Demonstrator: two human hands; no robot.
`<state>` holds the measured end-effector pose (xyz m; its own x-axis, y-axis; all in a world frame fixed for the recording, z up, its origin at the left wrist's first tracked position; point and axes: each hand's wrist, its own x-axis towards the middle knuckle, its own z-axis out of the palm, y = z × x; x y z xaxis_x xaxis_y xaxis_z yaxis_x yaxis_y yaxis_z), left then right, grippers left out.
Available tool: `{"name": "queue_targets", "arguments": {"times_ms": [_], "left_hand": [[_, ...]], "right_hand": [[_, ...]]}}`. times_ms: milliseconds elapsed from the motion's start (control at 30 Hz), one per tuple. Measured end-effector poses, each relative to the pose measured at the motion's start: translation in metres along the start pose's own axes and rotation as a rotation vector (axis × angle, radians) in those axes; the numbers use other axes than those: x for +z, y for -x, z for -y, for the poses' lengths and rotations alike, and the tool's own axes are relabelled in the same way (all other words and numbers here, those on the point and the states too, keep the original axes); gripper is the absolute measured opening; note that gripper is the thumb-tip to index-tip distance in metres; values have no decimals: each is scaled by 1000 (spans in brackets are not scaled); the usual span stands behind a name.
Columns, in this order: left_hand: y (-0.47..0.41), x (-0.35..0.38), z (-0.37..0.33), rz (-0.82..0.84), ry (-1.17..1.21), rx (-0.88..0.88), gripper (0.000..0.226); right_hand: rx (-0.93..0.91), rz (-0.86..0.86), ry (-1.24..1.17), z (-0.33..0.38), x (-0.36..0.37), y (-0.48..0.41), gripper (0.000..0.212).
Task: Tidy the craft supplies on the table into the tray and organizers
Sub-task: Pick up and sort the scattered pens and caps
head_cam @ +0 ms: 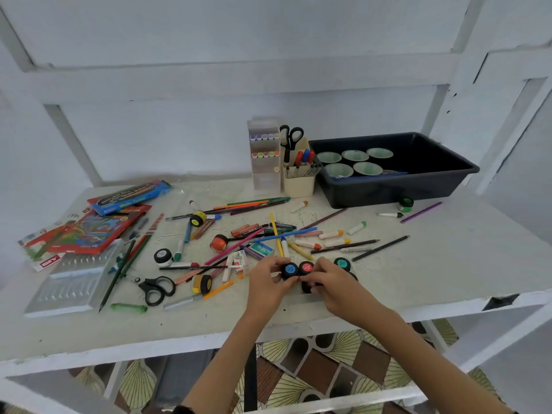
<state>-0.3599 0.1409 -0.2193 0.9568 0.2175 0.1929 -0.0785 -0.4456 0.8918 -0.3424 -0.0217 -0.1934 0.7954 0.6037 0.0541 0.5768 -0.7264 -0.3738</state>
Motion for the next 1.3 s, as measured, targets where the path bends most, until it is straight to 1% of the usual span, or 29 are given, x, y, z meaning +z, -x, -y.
{"name": "queue_targets", "arguments": {"times_ms": [100,133,300,433,567,633,733,900,1000,1067,1167,1233,1300], "left_hand": [[0,2,1,-4,-23,25,33],[0,3,1,-4,-29,27,32],[-3,4,3,8,-33,23,32],[-4,5,4,15,-50,39,30],[-5,10,3,-5,-120,45,28],[-6,13,4,14,-131,41,30],[-8,12,4,46,-147,12,33],[-12,7,1,104,-186,-11,29],[-9,6,3,135,-165,-2,33],[-5,4,3,121,-229,5,38],[-7,2,-5,24,-335,107,41],[-14,5,-20,7,-284,160,34],[-25,14,-36,26,-222,171,23]], "right_hand": [[41,-16,-54,1,-1,-1,37],[44,-14,-37,1,-2,-1,37],[85,-18,226,6,-6,2,37],[172,-7,200,13,-8,-4,36],[198,-3,222,12,-6,-4,33],[215,-33,221,12,-4,-4,33],[222,-57,296,14,-4,-7,34],[275,-21,345,22,-5,-14,32],[284,-19,357,25,-7,-16,34],[274,-34,301,21,-5,-15,38],[255,-159,48,7,-7,-10,33],[240,-249,-94,-7,-13,-9,26],[270,-285,-190,-26,-22,-9,18]]}}
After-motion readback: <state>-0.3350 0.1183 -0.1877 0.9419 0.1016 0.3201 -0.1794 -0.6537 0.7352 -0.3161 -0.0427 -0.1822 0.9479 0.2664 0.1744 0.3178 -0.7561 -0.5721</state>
